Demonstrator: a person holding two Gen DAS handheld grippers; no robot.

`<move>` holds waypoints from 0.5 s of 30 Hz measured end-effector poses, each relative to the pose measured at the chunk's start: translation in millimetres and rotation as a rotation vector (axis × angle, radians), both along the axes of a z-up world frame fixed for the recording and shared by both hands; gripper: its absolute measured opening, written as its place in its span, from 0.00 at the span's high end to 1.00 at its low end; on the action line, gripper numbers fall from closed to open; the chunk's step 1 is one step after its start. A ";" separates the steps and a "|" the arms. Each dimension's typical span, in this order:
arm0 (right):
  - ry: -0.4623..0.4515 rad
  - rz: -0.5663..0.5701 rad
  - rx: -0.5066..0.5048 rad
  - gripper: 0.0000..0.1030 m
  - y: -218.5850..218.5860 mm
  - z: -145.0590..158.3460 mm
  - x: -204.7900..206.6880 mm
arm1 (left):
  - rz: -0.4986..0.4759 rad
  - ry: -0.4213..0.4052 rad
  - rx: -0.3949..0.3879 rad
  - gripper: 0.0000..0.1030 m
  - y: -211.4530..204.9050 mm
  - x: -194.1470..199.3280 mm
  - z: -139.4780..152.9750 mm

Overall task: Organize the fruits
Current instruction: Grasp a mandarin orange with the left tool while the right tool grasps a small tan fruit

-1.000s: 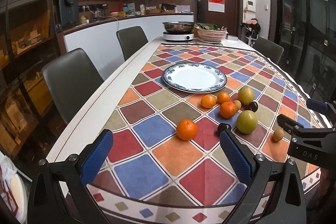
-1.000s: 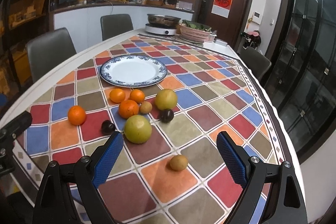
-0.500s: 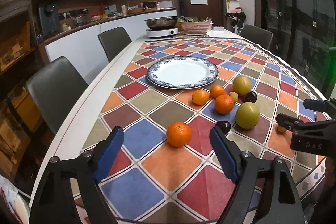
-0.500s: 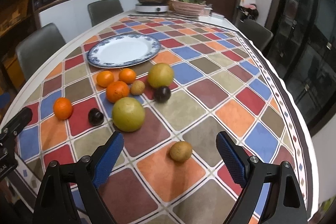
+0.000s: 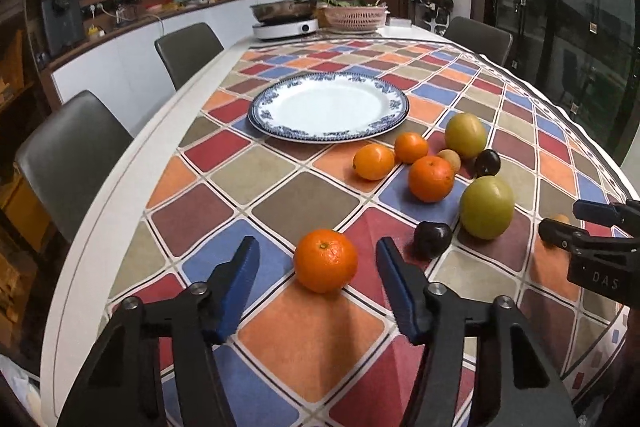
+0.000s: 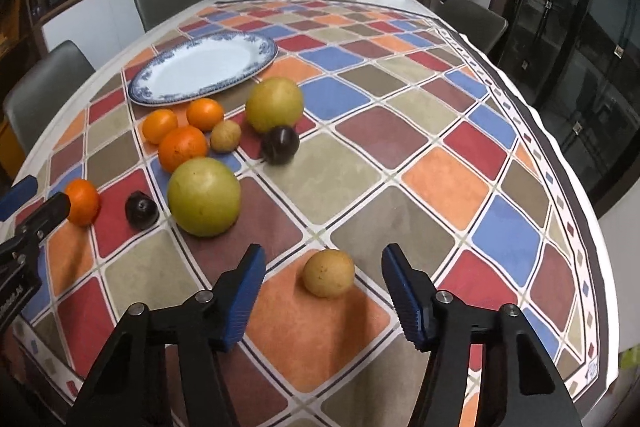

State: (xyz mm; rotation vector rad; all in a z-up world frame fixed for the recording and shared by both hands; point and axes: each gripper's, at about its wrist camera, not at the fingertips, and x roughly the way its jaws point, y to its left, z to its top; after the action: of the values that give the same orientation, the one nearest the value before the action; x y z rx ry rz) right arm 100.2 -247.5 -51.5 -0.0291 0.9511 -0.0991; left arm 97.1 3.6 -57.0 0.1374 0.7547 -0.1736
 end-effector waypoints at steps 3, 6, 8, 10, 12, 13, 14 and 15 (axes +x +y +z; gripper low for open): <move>0.015 0.002 -0.006 0.50 1.1 -3.6 2.9 | -0.009 0.025 -0.007 0.53 -1.5 7.4 -5.4; 0.029 -0.008 -0.004 0.55 -0.1 -6.3 3.5 | -0.017 0.040 -0.005 0.53 -3.4 10.1 -9.3; 0.035 -0.019 -0.002 0.57 -2.7 -8.0 3.6 | -0.019 0.049 0.000 0.55 -4.1 11.9 -11.5; 0.042 -0.023 0.002 0.59 -3.6 -9.3 3.7 | -0.016 0.051 -0.002 0.58 -4.3 14.1 -12.3; 0.045 -0.017 0.005 0.65 -2.6 -10.4 3.7 | -0.005 0.053 -0.002 0.59 -4.2 16.4 -13.1; 0.048 -0.012 0.006 0.66 -1.8 -11.0 3.6 | 0.002 0.058 -0.006 0.60 -3.2 17.8 -14.1; 0.051 -0.011 0.007 0.68 -1.6 -11.3 3.8 | 0.003 0.063 -0.010 0.61 -2.9 18.5 -14.9; 0.051 -0.012 0.005 0.69 -1.6 -11.6 3.9 | 0.001 0.068 -0.021 0.62 -2.0 19.2 -15.0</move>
State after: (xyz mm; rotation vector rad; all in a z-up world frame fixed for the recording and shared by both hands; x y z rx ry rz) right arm 104.1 -249.1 -63.0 -0.0218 1.0029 -0.1072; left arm 116.3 1.6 -72.0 0.1116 0.8201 -0.1865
